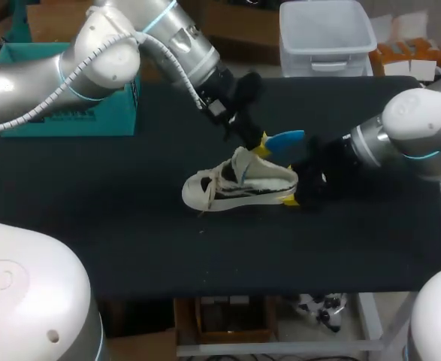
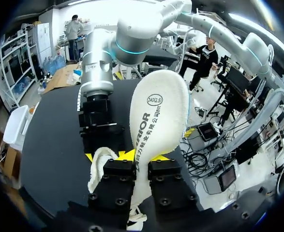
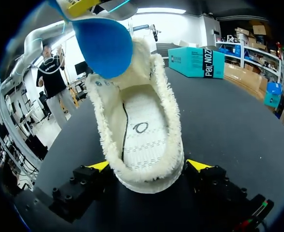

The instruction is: Open the shoe tongue, take the insole out of the shoe, put the insole back into the shoe, and pack the shoe into the shoebox

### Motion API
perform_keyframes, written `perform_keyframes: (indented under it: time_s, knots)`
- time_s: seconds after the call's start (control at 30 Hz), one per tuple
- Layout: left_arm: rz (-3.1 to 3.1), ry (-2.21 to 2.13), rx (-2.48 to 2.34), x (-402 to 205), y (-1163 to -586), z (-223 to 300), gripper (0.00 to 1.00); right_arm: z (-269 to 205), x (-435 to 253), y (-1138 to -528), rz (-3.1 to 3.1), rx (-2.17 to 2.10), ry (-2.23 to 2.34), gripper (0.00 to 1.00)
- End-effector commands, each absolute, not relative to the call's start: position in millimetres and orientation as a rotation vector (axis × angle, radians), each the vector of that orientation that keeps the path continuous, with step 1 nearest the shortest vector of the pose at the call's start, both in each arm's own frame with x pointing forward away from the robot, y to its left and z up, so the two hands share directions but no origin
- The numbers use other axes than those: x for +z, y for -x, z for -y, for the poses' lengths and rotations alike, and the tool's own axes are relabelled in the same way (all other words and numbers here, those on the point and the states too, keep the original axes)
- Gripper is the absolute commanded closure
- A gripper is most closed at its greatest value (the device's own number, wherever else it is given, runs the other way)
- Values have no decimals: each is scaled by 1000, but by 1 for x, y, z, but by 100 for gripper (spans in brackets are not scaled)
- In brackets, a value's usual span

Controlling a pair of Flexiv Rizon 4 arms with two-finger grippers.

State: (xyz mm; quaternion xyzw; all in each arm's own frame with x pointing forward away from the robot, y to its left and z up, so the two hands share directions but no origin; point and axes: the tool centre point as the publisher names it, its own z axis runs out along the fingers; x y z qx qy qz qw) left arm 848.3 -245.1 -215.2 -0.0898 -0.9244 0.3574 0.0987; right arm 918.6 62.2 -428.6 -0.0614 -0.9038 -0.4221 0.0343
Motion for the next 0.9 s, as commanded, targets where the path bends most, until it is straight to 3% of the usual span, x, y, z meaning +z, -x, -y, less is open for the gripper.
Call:
perform_keyframes:
  time_s: [0.03, 0.43, 0.9]
  knots:
    - [2619, 360, 1109, -198, -851, 230, 100, -49, -408, -909, 2825, -1183, 230, 0]
    - [2332, 592, 1237, -154, -842, 194, 100, -27, -340, -920, 2965, -775, 303, 0]
    - [2397, 476, 1286, -164, -846, 119, 100, -72, -315, -937, 3026, -344, 341, 0]
